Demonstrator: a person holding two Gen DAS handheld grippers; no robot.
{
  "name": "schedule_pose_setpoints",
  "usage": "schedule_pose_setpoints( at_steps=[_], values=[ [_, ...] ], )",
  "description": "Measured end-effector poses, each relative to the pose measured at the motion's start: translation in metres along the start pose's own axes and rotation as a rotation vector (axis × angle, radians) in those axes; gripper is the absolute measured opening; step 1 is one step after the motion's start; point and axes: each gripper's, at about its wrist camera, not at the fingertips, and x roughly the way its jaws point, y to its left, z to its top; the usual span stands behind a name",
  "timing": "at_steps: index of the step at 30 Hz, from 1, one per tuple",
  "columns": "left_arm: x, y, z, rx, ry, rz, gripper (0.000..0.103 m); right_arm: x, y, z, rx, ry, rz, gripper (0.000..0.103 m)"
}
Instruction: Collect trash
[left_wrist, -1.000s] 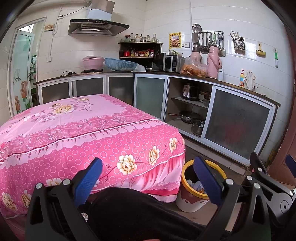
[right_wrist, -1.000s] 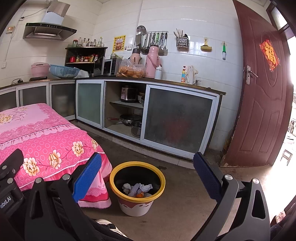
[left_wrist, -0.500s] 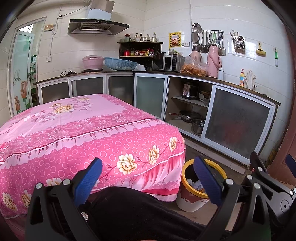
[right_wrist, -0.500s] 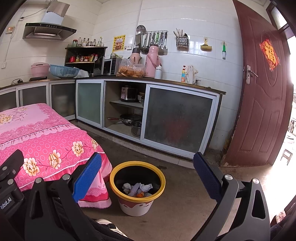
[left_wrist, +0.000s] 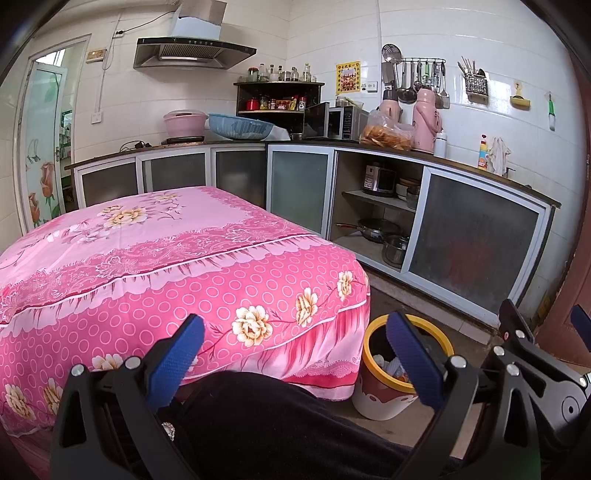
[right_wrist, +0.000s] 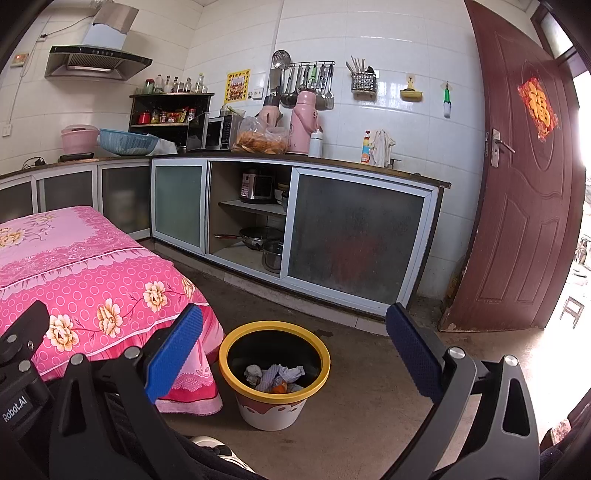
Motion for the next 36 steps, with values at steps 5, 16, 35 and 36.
schedule_pose_setpoints(
  at_steps=[5,16,35,36],
  values=[
    [0.001,0.0,0.0,0.001,0.001,-0.001,0.095,0.0,0.0,0.0,0.0,-0.001,0.0,0.095],
    [0.002,0.0,0.0,0.003,0.004,-0.004,0.095,0.0,0.0,0.001,0.0,0.0,0.001,0.095],
    [0.013,0.012,-0.004,-0.018,0.049,-0.005,0.095,0.002,-0.001,-0.002,0.002,0.007,-0.001,0.095],
    [0.013,0.012,-0.005,-0.019,0.05,-0.007,0.095,0.002,0.0,-0.002,0.002,0.008,-0.001,0.095]
  ],
)
